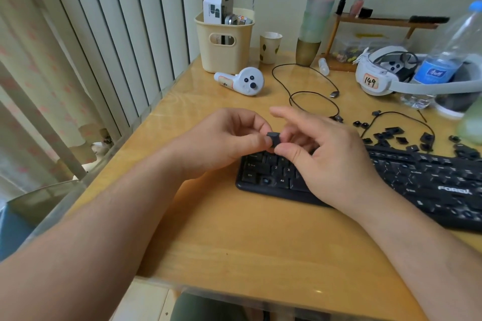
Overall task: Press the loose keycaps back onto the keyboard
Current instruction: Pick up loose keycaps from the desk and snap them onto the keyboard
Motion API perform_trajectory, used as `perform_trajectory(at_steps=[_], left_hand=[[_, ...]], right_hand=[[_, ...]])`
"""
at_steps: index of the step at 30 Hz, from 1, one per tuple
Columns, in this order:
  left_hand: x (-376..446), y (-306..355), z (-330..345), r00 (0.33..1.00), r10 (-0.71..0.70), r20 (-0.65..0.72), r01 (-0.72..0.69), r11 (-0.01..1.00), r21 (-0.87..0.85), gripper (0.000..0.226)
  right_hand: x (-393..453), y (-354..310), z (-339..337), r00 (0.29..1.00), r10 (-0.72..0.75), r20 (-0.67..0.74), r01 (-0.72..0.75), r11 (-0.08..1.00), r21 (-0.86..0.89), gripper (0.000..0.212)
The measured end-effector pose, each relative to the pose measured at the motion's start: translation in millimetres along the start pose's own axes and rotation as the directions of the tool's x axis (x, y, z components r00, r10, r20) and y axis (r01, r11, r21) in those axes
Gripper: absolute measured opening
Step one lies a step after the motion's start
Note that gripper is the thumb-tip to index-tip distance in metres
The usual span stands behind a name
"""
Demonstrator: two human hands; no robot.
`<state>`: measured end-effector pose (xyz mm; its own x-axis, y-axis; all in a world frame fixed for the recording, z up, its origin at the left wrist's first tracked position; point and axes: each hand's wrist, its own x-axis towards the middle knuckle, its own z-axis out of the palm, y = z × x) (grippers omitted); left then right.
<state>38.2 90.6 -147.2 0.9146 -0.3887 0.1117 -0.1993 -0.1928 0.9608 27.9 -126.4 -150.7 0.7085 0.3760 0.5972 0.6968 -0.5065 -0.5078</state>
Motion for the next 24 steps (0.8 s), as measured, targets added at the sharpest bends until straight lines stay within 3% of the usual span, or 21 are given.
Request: perform_trajectory(at_steps=[4, 10, 14, 20, 24], left_hand=[[0.2, 0.1, 3.0, 1.0, 0.002, -0.012, -0.002, 1.0, 0.018, 0.008], [0.6, 0.7, -0.1, 1.0, -0.013, -0.028, 0.012, 0.999, -0.05, 0.017], [1.7, -1.8, -3.9, 0.999, -0.037, -0.035, 0.035, 0.999, -0.04, 0.021], [1.3, -4.7, -6.6, 0.999, -0.043, -0.015, 0.043, 0.999, 0.011, 0.016], [1.1, -5.3, -12.3, 0.996, -0.035, -0.077, 0.039, 0.998, 0.052, 0.018]], right_hand=[[1.5, 2.0, 2.2, 0.995, -0.098, -0.007, 0.097, 0.99, -0.101, 0.036], [-1.8, -1.8, 0.1, 0.998, 0.008, -0.057, -0.012, 0.997, -0.076, 0.029], [-2.9, -3.4, -1.8, 0.997, 0.071, -0.008, -0.071, 0.995, -0.072, 0.024], [-3.3, -5.8, -7.5, 0.997, 0.051, 0.057, -0.039, 0.98, -0.194, 0.015], [-6.7, -8.3, -8.7, 0.961, 0.217, 0.172, -0.188, 0.967, -0.172, 0.011]])
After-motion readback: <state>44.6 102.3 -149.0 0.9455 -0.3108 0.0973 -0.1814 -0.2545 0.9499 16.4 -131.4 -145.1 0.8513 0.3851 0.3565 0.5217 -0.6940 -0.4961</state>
